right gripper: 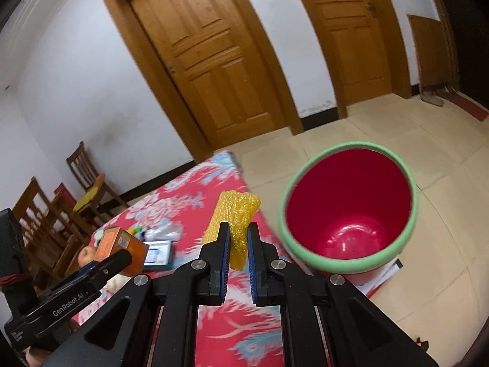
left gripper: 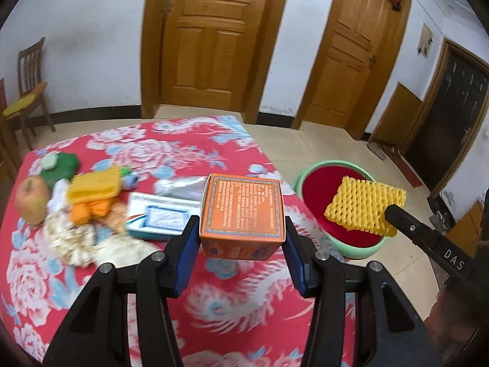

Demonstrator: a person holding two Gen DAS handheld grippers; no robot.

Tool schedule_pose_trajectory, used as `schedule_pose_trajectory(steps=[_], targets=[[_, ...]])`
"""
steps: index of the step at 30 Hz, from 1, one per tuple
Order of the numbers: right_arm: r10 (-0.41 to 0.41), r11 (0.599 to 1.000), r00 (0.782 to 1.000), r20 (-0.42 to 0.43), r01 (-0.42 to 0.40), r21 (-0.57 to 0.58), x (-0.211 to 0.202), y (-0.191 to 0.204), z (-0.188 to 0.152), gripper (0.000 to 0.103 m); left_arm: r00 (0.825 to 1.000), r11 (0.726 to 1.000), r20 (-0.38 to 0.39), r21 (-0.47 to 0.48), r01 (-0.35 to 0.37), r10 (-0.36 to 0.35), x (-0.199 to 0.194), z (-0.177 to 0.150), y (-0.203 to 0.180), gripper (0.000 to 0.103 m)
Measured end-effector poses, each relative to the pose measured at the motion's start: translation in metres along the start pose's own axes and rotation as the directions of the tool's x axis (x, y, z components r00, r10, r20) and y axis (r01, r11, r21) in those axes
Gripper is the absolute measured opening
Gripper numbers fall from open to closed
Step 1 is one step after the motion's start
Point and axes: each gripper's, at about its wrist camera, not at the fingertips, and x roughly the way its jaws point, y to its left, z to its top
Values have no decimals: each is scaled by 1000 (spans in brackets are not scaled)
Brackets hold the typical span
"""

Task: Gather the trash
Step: 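Carry the orange box and foam net over the bucket and release both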

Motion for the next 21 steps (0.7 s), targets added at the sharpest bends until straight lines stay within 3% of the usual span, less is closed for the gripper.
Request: schedule_pose_trajectory(steps=[10,21], targets=[[-96,991,995,-15,97,88,10,-63,3,11,997,993,-54,99,64,-59,52,11,-59,52],[-206,964,976,-73,216,158,33,-117,0,12,983,972,-147,188,138,-111,120,12,-117,52]])
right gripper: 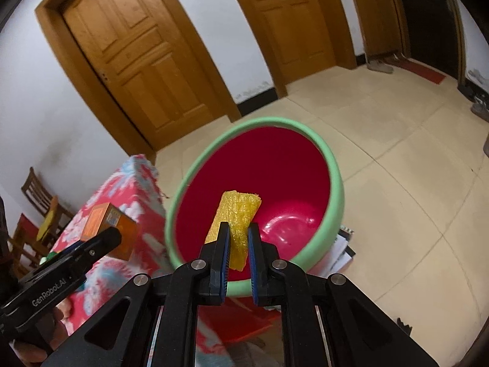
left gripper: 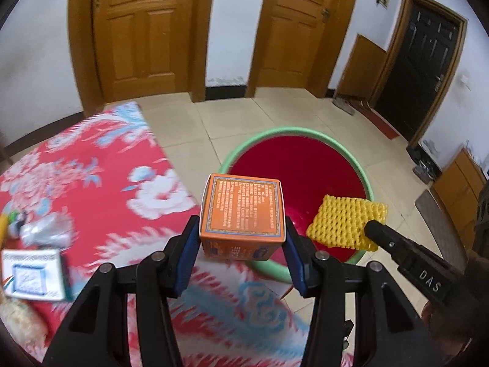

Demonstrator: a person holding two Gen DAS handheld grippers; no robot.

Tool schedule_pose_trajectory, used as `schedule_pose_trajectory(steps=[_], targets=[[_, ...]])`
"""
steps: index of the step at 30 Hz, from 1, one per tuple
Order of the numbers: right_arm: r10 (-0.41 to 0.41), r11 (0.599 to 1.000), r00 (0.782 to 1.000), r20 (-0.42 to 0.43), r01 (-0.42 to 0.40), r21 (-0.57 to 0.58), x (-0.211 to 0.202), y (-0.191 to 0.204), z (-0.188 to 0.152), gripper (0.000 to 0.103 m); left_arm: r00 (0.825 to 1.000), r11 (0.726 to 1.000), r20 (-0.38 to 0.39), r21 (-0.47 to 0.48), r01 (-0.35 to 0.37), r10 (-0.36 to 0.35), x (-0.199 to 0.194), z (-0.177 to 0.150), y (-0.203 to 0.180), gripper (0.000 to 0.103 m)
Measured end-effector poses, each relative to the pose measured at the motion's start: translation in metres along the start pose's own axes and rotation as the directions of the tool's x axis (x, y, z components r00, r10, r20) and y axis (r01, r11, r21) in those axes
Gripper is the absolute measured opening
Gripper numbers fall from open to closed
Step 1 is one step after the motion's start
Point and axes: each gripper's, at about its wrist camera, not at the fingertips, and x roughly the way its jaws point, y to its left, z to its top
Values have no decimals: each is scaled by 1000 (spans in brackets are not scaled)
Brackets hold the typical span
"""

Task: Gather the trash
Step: 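Carry the orange box and foam net over the bucket and release both, then move both tools back from the bucket toward the table items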

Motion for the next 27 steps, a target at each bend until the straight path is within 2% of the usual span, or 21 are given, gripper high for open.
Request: schedule_pose_trajectory(steps=[7,10,14,27], targets=[[-25,999,1000,-15,25,23,10,-14,1,13,998,999,-51,30,25,-23,33,6,-17,52],[-23,999,1000,-5,24,33,8,-20,4,21,999,999,-43,25,22,-21,38,10,-17,53],[-17,999,1000,-2,17,44,7,-25,7,24,999,999,-36,25,31,-30,37,11,-18,65],[-3,999,1000,23,2,47,-9,-20,6,25,1000,999,-10,-21,27,-27,9,2,-6,66]])
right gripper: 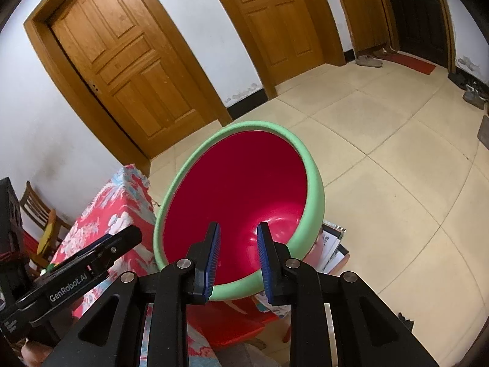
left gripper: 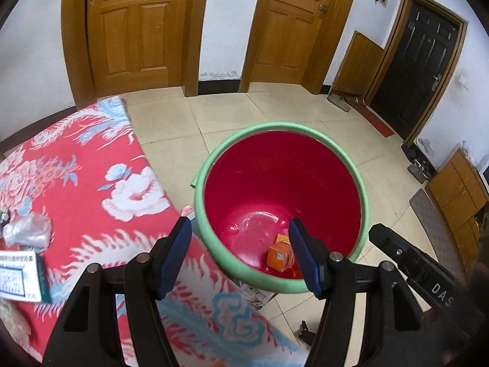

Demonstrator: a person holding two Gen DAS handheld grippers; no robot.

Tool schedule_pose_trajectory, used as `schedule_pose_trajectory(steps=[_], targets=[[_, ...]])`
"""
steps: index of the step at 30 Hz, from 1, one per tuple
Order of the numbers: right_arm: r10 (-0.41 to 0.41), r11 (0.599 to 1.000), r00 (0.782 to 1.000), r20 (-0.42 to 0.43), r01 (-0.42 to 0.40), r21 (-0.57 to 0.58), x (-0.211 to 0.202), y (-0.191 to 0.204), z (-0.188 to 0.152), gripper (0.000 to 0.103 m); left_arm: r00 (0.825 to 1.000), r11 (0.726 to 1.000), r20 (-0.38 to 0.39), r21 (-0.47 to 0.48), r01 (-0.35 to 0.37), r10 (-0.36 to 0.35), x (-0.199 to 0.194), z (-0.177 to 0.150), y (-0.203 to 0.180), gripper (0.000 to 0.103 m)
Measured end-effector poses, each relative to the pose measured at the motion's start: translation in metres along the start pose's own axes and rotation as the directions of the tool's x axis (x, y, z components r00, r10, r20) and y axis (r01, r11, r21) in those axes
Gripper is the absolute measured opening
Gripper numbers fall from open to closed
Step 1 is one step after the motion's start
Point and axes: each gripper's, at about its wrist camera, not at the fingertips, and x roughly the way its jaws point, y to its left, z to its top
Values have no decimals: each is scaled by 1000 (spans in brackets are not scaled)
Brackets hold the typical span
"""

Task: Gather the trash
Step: 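Move both tools back from the bucket toward the table items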

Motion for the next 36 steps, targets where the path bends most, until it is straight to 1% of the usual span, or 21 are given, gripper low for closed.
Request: schedule_pose_trajectory(steps=[1,3,5,6,10,17,25,29,33,36], targets=[[2,1000,1000,0,-2,-2,-1,3,0,26,1000,1000,2,-3,-2,2,-3,-1,2,66],[9,1000,1000,0,-9,-12,-4,9,-3,31,1000,1000,8,-13,-10,10,-11,-3,6,66],[16,1000,1000,-3,-16,-17,-6,13,-5,46,1000,999,16,-24,-22,22,-20,-5,13,66],[22,1000,1000,-4,-23,-18,-8,15,-6,47,999,999,21,-29,-29,30,-24,-6,14,66],[42,999,999,-2,-42,-35,-15,24,-10,48,998,997,44,-59,-43,45,-42,-11,26,66],[69,994,998,-4,-69,-83,-25,47,-18,48,993,991,68,-103,-87,94,-75,-23,47,66],[113,984,993,-31,-117,-136,-28,78,-31,48,983,974,93,-178,-142,161,-109,-39,84,66],[134,977,990,-52,-140,-163,-28,92,-39,48,973,960,108,-218,-176,203,-125,-44,106,66],[149,968,987,-67,-159,-194,-30,108,-46,48,954,936,120,-260,-237,274,-140,-51,131,66],[157,962,985,-78,-170,-212,-30,117,-52,48,946,919,116,-297,-258,303,-150,-58,150,66]])
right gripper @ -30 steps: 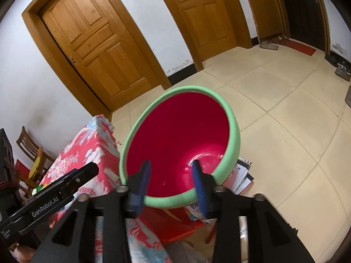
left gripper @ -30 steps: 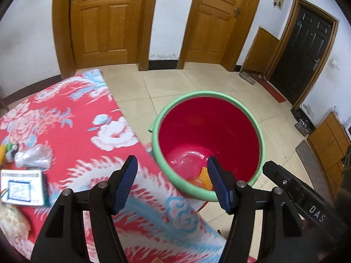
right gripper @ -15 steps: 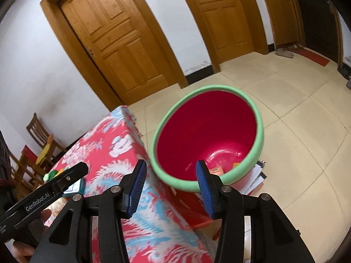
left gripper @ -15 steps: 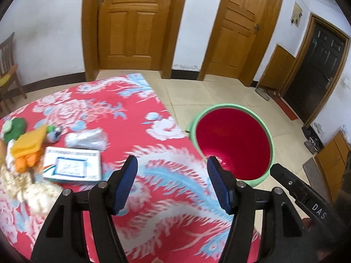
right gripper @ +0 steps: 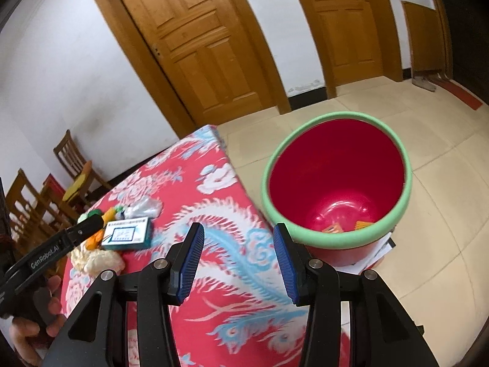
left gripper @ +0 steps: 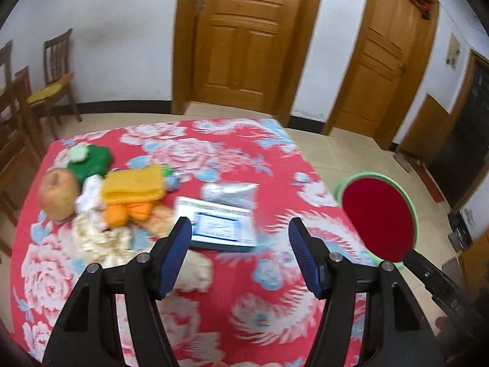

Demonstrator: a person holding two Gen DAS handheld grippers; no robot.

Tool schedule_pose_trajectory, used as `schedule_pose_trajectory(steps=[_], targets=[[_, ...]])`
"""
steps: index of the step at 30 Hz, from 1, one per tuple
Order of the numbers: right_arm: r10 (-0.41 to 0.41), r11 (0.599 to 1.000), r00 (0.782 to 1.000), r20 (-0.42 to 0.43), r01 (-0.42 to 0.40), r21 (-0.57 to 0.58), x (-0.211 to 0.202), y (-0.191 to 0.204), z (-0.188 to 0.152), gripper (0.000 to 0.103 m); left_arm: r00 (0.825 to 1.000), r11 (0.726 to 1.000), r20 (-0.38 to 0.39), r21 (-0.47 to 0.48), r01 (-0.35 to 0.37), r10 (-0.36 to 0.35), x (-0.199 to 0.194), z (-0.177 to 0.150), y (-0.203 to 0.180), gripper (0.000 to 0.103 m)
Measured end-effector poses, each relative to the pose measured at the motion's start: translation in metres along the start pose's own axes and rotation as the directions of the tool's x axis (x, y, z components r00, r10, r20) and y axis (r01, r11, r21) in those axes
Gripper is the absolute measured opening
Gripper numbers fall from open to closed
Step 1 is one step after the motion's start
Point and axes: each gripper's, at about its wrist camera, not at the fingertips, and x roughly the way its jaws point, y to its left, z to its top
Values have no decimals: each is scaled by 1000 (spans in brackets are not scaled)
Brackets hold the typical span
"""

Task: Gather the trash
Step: 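Move both tools back from the bucket toward the table items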

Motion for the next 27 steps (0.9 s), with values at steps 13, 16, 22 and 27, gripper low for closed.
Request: schedule_pose_trajectory(steps=[13,16,22,27], targets=[[24,998,998,-52,-26,-54,12,33,-12,49,991,987,-6,-93,-131,131,-8,-5,75,66],[23,998,998,-61,-27,-64,13,38,-14,49,987,981,-14,-109,-159,158,-6,-6,90,66],[15,997,997,-76,-21,-79,17,45,-18,49,978,967,-41,-145,-209,205,2,-11,118,66],[11,996,995,-95,-20,-87,21,51,-21,50,976,962,-79,-171,-213,202,14,-19,134,66]])
